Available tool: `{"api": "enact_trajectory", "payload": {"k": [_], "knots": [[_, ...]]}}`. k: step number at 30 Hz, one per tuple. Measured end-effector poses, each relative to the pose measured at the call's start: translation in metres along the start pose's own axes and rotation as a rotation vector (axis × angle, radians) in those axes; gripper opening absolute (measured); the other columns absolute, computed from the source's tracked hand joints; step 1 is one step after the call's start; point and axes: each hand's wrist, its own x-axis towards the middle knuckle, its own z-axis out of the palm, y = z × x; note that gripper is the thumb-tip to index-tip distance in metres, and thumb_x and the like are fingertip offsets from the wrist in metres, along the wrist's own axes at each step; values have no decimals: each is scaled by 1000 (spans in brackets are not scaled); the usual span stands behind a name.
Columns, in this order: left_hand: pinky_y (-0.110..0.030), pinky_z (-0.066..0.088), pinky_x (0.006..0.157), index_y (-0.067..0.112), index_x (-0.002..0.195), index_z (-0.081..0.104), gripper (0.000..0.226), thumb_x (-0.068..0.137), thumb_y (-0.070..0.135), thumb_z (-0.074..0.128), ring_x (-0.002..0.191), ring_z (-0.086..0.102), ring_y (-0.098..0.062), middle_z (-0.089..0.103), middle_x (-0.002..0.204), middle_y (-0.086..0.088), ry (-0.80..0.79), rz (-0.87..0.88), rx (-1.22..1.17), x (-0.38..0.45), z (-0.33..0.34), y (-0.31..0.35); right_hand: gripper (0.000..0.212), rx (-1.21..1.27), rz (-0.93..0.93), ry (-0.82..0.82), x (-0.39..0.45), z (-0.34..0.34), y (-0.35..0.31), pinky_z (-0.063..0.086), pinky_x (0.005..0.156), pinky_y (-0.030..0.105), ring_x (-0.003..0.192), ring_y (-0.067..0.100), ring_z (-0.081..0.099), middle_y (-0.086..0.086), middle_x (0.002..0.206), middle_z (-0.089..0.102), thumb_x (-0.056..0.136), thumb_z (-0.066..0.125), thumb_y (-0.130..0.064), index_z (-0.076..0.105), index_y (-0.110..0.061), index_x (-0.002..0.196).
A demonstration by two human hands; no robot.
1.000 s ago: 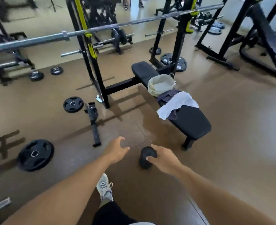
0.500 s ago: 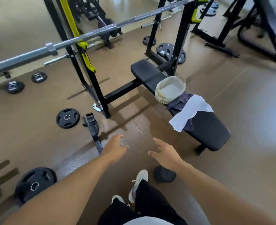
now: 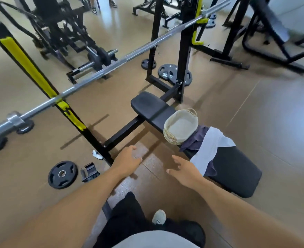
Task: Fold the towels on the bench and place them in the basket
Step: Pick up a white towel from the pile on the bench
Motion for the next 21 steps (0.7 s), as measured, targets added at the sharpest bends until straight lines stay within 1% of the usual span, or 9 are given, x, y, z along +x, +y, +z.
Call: {"api": "enact_trajectory", "payload": {"k": [1, 3, 5, 7, 8, 12, 15, 17, 21], "knots": [[-40, 49, 104, 20, 148, 41, 61, 93, 30, 65, 123, 57, -23, 50, 146, -3, -19, 11, 3, 13, -1, 8, 71, 14, 8, 4, 9, -8, -2, 56, 82, 25, 93, 9, 62, -11, 155, 45, 95, 64, -45, 29, -41, 156], [-47, 50, 104, 23, 145, 44, 59, 91, 34, 66, 122, 59, -25, 54, 144, -3, -48, 33, 20, 42, -3, 24, 73, 47, 27, 28, 28, -23, -6, 56, 82, 26, 92, 10, 63, -11, 152, 47, 94, 65, -45, 29, -39, 157], [-43, 46, 108, 23, 145, 44, 59, 92, 33, 66, 129, 54, -21, 50, 148, 0, -62, 71, 56, 74, -1, 42, 75, 67, 62, 72, 47, -39, -6, 53, 92, 28, 113, 15, 62, -9, 154, 46, 93, 67, -46, 29, -35, 157], [-39, 43, 110, 21, 147, 42, 59, 93, 30, 65, 135, 48, -20, 45, 153, 0, -86, 128, 87, 108, 2, 62, 76, 61, 121, 114, 65, -58, -2, 45, 105, 29, 134, 19, 52, -8, 157, 43, 93, 67, -47, 30, -32, 158], [-38, 42, 110, 20, 148, 42, 60, 94, 30, 65, 136, 47, -21, 44, 153, -1, -103, 152, 99, 126, 5, 70, 75, 60, 153, 132, 73, -68, -1, 41, 106, 27, 138, 21, 48, -7, 156, 44, 94, 67, -45, 30, -30, 158], [-37, 45, 106, 20, 145, 46, 59, 92, 37, 66, 131, 52, -22, 49, 150, -2, -198, 221, 138, 186, 25, 111, 61, 114, 236, 225, 90, -107, 12, 40, 98, 24, 134, 22, 51, -4, 148, 53, 97, 66, -32, 40, -26, 152], [-39, 49, 102, 19, 143, 47, 59, 90, 37, 66, 124, 56, -23, 53, 145, -4, -286, 254, 151, 217, 50, 141, 70, 182, 312, 277, 103, -127, 29, 45, 106, 31, 135, 20, 50, -7, 153, 48, 95, 67, -42, 34, -31, 155], [-36, 46, 104, 18, 146, 44, 62, 90, 35, 65, 128, 54, -24, 49, 149, -4, -329, 286, 174, 229, 65, 164, 73, 214, 359, 301, 109, -140, 45, 46, 108, 34, 137, 21, 50, -7, 156, 44, 94, 66, -48, 31, -34, 157], [-34, 39, 108, 16, 149, 40, 64, 93, 33, 63, 137, 46, -23, 43, 154, -3, -350, 301, 184, 251, 94, 207, 70, 232, 389, 315, 122, -174, 77, 47, 107, 34, 136, 23, 52, -7, 156, 45, 95, 66, -46, 32, -35, 156]]}}
